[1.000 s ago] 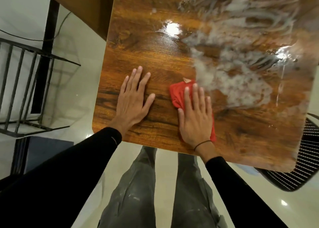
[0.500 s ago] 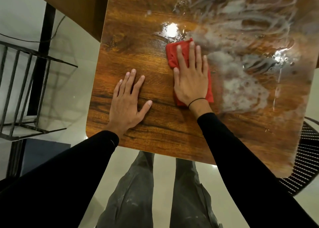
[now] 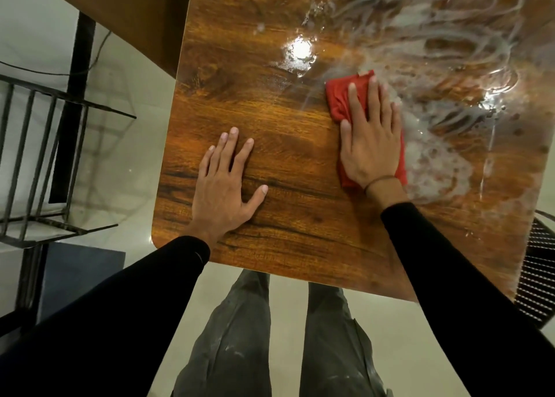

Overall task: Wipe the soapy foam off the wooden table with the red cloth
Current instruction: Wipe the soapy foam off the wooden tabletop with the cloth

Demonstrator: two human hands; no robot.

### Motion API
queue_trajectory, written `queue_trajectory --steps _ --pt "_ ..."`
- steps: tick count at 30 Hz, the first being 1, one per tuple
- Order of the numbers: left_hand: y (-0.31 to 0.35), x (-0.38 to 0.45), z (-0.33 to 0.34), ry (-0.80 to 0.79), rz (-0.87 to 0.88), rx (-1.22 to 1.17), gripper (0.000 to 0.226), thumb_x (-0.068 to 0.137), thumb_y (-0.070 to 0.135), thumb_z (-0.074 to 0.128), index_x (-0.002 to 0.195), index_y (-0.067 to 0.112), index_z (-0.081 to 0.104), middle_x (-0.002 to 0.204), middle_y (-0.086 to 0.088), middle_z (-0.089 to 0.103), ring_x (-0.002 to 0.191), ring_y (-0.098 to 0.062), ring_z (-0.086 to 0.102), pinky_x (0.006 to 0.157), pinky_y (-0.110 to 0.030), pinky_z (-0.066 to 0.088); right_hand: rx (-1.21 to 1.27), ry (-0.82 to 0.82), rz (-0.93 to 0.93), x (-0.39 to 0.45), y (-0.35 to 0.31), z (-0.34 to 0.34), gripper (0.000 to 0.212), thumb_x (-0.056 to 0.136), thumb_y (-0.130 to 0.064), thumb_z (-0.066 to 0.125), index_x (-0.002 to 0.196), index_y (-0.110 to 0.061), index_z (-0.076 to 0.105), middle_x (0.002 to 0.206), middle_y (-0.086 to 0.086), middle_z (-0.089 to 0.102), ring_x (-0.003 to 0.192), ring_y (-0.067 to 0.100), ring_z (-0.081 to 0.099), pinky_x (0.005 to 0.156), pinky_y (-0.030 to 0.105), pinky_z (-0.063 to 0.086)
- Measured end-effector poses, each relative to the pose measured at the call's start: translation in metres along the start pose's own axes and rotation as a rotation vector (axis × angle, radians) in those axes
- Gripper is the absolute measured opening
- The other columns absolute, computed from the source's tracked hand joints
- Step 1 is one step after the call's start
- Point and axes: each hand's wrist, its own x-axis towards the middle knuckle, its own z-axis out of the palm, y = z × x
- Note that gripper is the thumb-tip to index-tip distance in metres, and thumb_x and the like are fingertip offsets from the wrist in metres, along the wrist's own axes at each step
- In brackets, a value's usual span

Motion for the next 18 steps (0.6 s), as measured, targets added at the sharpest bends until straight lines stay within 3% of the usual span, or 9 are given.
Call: queue_trajectory --steps 5,9,11,18 --pt "0.0 0.001 0.002 0.021 -0.002 -0.002 0.091 0.104 0.068 0.052 0.176 0.021 0.023 0.186 -0.008 0.012 0.172 -0.027 0.011 0.139 -0.05 0.01 -0.027 -0.053 -0.239 0.034 -0.043 0.005 0.064 0.12 -0.045 0.024 0.181 -0.025 0.014 0.188 0.014 0.005 0.175 0.035 0.005 0.141 0.055 0.008" --pt "0.0 0.001 0.003 0.032 -0.004 -0.005 0.093 0.103 0.068 0.053 0.176 0.018 0.023 0.185 -0.009 0.013 0.172 -0.027 0.012 0.139 -0.049 0.01 -0.037 -0.139 -0.537 -0.002 -0.045 0.008 0.064 0.121 -0.047 0.025 0.181 -0.028 0.012 0.189 0.012 0.004 0.175 0.033 0.004 0.14 0.056 0.013" --pt "0.0 0.001 0.002 0.03 -0.004 -0.006 0.094 0.103 0.068 0.054 0.176 0.018 0.024 0.185 -0.009 0.013 0.172 -0.027 0.012 0.139 -0.049 0.01 -0.049 -0.17 -0.603 -0.025 -0.026 0.008 0.064 0.122 -0.049 0.025 0.181 -0.03 0.01 0.189 0.009 0.002 0.175 0.031 0.001 0.141 0.055 0.012" --pt "-0.002 0.002 0.004 0.036 0.003 -0.025 0.093 0.102 0.067 0.054 0.176 0.018 0.024 0.185 -0.009 0.014 0.172 -0.026 0.011 0.139 -0.046 0.007 -0.04 -0.062 -0.286 0.006 0.01 -0.004 0.063 0.12 -0.047 0.028 0.18 -0.027 0.019 0.188 0.01 0.008 0.175 0.032 0.008 0.141 0.052 0.01"
